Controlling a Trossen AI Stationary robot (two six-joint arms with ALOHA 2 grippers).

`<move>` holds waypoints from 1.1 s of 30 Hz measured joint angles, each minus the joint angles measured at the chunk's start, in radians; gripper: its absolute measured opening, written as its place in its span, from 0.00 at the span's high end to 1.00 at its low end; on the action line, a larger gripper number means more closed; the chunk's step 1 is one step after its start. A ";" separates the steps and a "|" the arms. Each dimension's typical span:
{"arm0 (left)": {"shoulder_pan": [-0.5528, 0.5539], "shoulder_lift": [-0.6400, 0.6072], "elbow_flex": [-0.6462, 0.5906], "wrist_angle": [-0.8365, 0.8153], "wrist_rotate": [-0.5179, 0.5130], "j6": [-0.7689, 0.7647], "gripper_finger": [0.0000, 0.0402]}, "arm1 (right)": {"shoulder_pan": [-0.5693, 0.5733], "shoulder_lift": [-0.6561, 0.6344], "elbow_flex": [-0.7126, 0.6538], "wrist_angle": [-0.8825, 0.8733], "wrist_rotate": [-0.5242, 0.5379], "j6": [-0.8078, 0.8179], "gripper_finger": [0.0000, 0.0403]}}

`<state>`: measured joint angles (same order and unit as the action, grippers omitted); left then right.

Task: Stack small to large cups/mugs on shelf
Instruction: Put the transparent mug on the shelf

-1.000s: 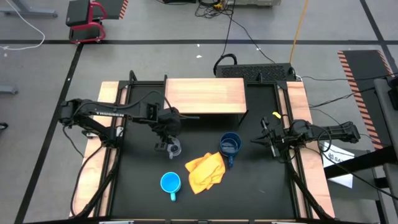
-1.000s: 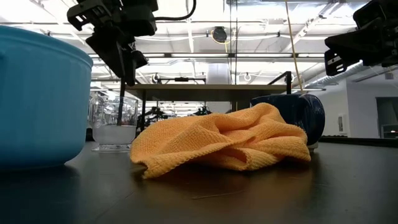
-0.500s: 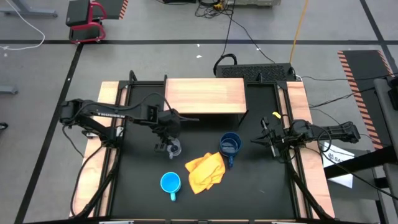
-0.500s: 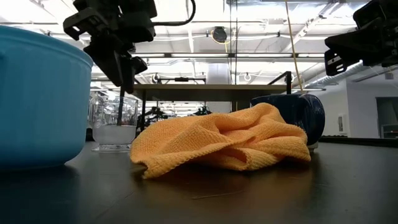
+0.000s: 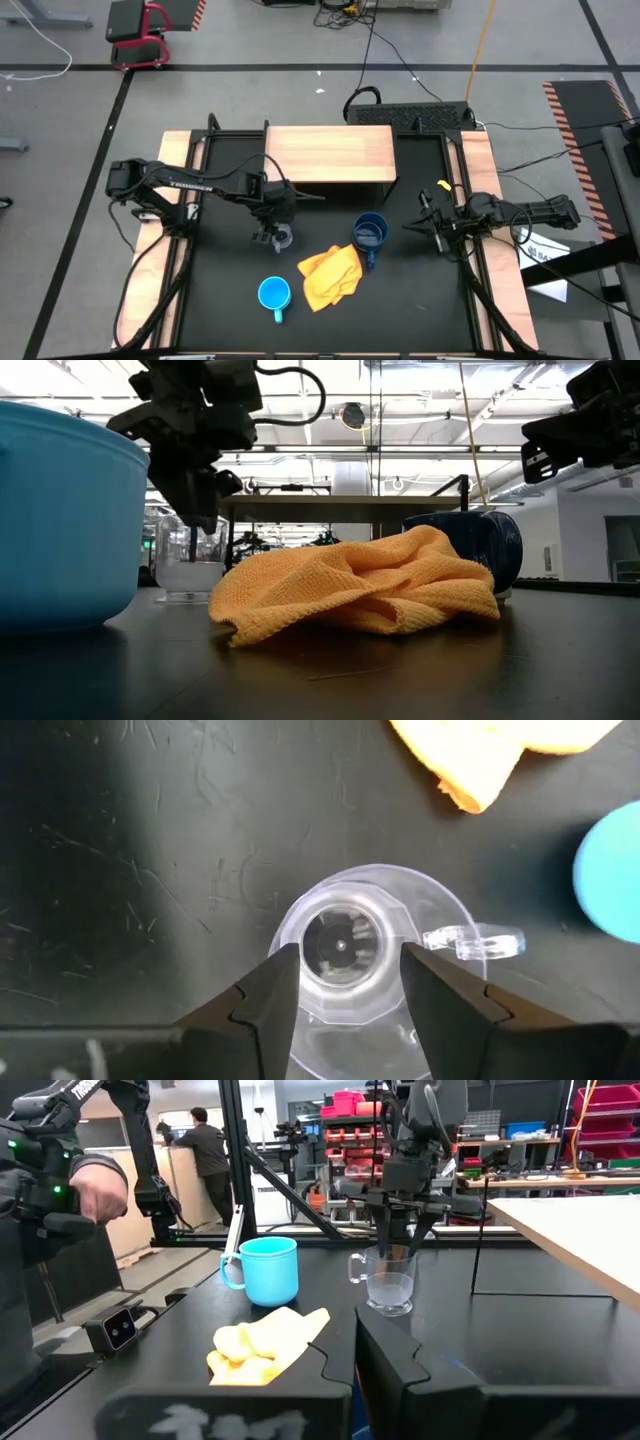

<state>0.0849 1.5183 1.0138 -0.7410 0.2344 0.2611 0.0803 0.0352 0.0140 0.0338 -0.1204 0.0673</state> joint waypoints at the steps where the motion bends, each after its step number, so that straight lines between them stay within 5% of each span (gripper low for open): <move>1: 0.002 0.001 0.000 -0.001 0.000 0.000 0.56 | 0.000 0.006 0.000 0.000 0.000 0.000 1.00; 27: 0.006 -0.009 0.043 0.027 -0.003 0.036 0.56 | 0.000 0.027 0.000 0.000 0.000 -0.001 1.00; 33: 0.021 -0.005 0.045 -0.015 -0.078 0.051 0.56 | 0.000 0.027 0.000 0.000 0.000 -0.001 1.00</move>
<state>0.1057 1.5133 1.0584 -0.7563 0.1560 0.3118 0.0803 0.0624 0.0143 0.0338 -0.1204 0.0666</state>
